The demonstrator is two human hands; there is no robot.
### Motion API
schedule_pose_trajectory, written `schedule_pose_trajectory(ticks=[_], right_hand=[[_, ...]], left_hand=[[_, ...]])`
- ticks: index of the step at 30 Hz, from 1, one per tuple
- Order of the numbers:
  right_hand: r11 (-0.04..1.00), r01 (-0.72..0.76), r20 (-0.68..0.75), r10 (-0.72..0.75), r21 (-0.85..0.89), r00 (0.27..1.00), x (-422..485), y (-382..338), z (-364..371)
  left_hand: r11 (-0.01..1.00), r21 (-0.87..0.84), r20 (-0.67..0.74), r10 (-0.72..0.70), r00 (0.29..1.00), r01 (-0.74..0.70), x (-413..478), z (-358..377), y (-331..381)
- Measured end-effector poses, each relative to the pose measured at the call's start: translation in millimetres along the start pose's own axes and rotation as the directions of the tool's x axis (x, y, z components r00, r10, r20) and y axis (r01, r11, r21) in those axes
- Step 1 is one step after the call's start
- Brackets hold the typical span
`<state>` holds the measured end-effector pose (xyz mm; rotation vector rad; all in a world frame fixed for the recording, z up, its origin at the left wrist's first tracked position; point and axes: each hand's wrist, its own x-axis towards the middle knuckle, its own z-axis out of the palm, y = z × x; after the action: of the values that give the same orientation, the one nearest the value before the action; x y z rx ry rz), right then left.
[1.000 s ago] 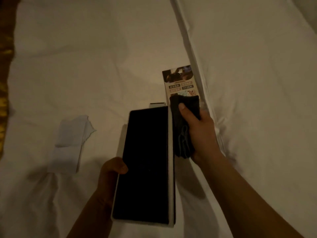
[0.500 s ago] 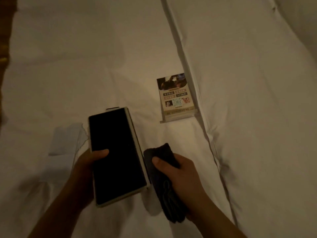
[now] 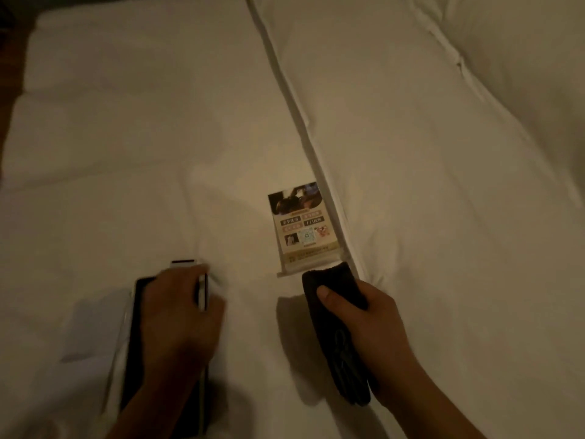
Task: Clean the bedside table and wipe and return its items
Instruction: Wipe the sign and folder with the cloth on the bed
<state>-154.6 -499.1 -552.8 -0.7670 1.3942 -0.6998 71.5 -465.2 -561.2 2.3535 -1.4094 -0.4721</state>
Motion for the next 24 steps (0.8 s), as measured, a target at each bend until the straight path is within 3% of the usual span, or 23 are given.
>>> schedule_pose_trajectory(ticks=[3,5,10,15,17,20,24], right_hand=[[0.999,0.033,-0.01,-0.033,0.004,0.999,2,-6,-8],[0.999,0.05,-0.019,-0.051,-0.002,0.999,3,-8,-13],[0.998,0.06,-0.058,-0.061,-0.012,0.997,7,-11,-25],[0.998,0.053,-0.06,-0.051,0.043,0.997,8,-15,-31],[0.996,0.053,-0.051,-0.049,0.075,0.997,8,-15,-33],[0.995,0.079,-0.066,-0.075,0.068,0.995,9,-16,-34],[0.97,0.223,-0.061,-0.229,-0.093,0.971,9,-15,-28]], left_hand=[[0.932,-0.314,0.23,-0.11,0.967,0.181,24,43,53],[0.877,-0.376,0.346,-0.166,0.923,0.299,47,69,78],[0.814,-0.437,0.374,-0.224,0.9,0.383,83,106,99],[0.539,-0.634,0.459,-0.315,0.83,0.555,98,114,92],[0.462,-0.666,0.509,-0.292,0.81,0.585,94,107,87],[0.395,-0.766,0.485,-0.162,0.86,0.507,68,91,75],[0.314,-0.829,0.486,-0.007,0.874,0.463,27,70,59]])
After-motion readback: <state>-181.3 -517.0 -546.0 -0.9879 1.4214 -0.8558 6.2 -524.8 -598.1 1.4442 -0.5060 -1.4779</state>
